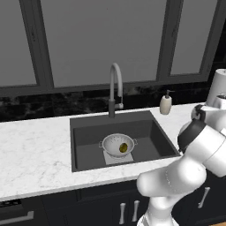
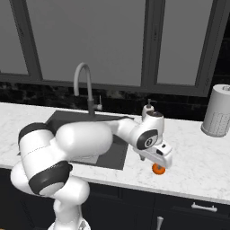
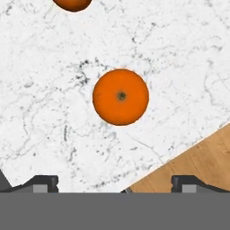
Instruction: Put the colander in the sink, put the tangerine, kiwi, orange in the colander, and turn on the sink faucet and pour water over the colander.
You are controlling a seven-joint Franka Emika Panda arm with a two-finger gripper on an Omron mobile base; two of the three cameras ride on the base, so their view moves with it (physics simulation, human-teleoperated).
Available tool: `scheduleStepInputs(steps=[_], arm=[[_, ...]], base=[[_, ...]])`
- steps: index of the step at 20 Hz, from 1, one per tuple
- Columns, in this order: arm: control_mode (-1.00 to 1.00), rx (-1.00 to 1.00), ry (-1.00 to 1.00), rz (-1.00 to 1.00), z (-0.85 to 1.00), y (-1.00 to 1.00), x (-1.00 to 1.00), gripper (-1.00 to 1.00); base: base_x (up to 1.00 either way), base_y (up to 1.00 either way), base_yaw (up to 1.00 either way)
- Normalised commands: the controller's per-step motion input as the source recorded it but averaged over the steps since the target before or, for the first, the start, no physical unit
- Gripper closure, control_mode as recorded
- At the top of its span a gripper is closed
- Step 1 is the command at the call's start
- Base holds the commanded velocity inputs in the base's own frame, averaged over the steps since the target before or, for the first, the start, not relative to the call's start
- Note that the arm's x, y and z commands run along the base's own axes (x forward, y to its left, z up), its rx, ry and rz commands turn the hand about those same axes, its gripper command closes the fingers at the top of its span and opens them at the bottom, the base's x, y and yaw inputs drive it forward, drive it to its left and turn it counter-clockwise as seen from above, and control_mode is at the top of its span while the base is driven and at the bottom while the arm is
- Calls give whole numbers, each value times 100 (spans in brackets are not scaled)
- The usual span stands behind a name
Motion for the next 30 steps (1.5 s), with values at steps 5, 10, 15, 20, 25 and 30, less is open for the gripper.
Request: scheduleStepInputs(steps=[5, 10, 15, 20, 25, 30], arm=[[-100, 0, 0, 0, -21, -17, 2, -100], [-100, 0, -2, 0, -43, -2, 15, -100], [-100, 3, 0, 1, -34, -22, 20, -100], [-100, 1, 0, 1, -19, -12, 10, -100], [-100, 0, 0, 0, -1, 0, 16, -100], [-100, 0, 0, 0, 0, 0, 17, -100]], base=[[0, 0, 0], [0, 0, 0], [0, 0, 0], [0, 0, 0], [0, 0, 0], [0, 0, 0]])
